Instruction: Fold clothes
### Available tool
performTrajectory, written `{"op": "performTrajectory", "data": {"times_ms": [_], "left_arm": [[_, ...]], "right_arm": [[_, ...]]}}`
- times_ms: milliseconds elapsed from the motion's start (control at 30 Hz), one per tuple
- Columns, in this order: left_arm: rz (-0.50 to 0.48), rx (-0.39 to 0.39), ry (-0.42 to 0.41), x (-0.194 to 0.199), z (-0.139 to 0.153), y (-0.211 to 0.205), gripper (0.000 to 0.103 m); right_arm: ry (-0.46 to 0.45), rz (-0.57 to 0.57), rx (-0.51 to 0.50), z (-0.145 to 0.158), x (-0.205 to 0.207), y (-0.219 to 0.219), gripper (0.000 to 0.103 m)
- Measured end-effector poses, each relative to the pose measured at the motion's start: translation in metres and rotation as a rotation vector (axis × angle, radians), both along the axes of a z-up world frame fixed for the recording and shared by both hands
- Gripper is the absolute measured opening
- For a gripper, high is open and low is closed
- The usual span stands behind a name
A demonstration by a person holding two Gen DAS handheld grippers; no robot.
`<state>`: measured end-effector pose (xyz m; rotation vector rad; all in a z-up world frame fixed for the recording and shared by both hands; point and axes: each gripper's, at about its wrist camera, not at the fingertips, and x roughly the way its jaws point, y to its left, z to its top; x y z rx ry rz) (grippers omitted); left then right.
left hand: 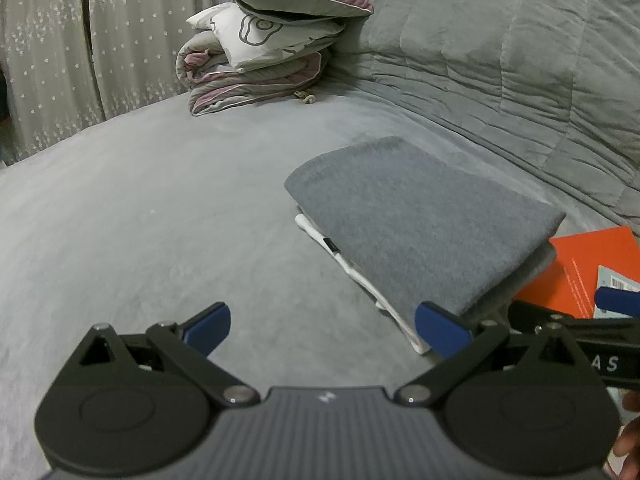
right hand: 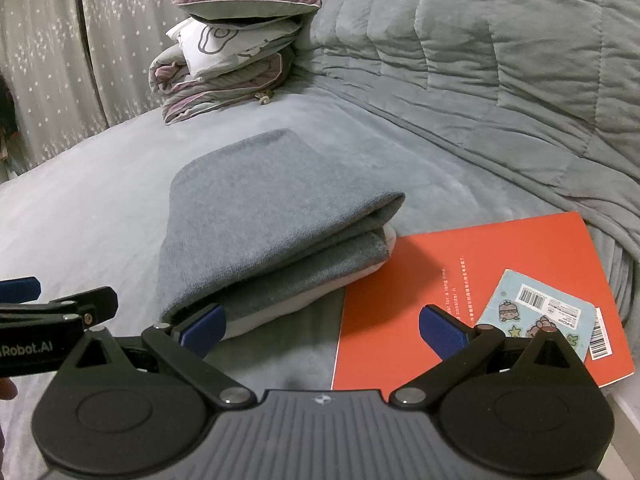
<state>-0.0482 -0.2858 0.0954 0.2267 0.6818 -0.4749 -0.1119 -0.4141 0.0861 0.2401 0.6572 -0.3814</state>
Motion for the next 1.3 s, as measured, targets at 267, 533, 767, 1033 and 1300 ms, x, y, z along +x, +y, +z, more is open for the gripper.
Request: {"op": "performTrajectory", "data": {"times_ms": [267, 533, 767, 1033, 1300], "left_arm": [[-0.001, 0.010, 0.004, 0.0011, -0.0014, 0.0005, 0.103], [-0.002, 0.011, 0.010, 0.0004, -0.0023, 0.0005, 0.103], [-0.012, 0.012, 0.005, 0.0011, -0.0029, 0.0000, 0.103], [-0.011, 0.006, 0.008, 0.0009, -0.0037, -0.0010, 0.103], [-0.015, 0.003, -0.014, -0.0026, -0.0034, -0.0014, 0.103]], "right_arm": [[0.007, 0.002, -0.007, -0.0012, -0.0006, 0.0030, 0.103], [0.012, 0.003, -0.010, -0.0019, 0.0006, 0.0028, 0.103], [0.013, 0.000, -0.010, -0.0019, 0.0016, 0.0026, 0.103], [0.014, -0.002, -0.009, -0.0021, 0.0019, 0.0022, 0.103], [0.016, -0.004, -0.009, -0.0024, 0.0019, 0.0025, 0.103]]}}
